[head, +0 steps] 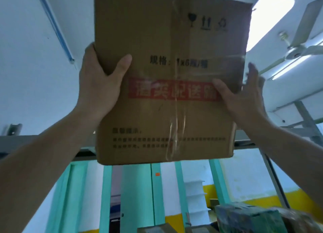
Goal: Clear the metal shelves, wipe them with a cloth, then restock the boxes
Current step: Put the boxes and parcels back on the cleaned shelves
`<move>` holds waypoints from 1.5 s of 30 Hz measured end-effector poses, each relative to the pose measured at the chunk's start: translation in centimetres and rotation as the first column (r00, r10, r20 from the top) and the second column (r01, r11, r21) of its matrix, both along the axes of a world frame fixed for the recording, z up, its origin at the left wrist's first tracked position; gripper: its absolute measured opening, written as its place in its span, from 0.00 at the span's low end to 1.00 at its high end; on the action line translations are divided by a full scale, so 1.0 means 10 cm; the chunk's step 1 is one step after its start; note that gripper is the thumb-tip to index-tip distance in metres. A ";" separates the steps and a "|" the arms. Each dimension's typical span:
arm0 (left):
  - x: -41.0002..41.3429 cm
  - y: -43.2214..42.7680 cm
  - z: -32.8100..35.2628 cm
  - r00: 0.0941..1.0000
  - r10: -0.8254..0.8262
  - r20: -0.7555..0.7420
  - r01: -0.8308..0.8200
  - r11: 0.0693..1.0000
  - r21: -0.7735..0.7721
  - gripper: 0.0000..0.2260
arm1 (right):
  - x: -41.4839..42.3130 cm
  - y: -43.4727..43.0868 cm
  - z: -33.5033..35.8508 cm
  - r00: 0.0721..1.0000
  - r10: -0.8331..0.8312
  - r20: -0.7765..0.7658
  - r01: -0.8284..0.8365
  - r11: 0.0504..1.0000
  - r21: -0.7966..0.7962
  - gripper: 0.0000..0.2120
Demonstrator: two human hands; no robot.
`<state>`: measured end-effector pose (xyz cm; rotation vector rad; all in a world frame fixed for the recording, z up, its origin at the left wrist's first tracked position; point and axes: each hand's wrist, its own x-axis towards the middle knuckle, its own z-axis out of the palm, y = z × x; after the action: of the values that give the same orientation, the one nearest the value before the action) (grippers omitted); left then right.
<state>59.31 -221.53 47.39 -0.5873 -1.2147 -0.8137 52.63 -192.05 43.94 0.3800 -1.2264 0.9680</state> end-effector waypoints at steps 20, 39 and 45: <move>-1.76 0.52 -0.19 0.476 0.849 -0.231 -0.875 0.432 -0.219 0.26 | -1.51 -0.44 0.09 0.807 -0.504 -0.309 0.588 0.635 0.501 0.36; -2.33 -0.07 0.09 0.520 0.853 -0.034 -0.714 0.412 -0.566 0.30 | -2.66 -0.20 0.06 0.902 -0.399 -0.162 0.409 0.673 0.616 0.31; -2.64 -0.29 -0.03 0.375 0.921 -0.102 -0.732 0.227 -0.642 0.32 | -2.97 -0.25 -0.04 0.870 -0.479 -0.118 0.430 0.620 0.657 0.31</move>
<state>32.87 -224.39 47.05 -0.1723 -1.8357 0.5353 22.95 -194.60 43.53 0.5581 -1.6213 0.0572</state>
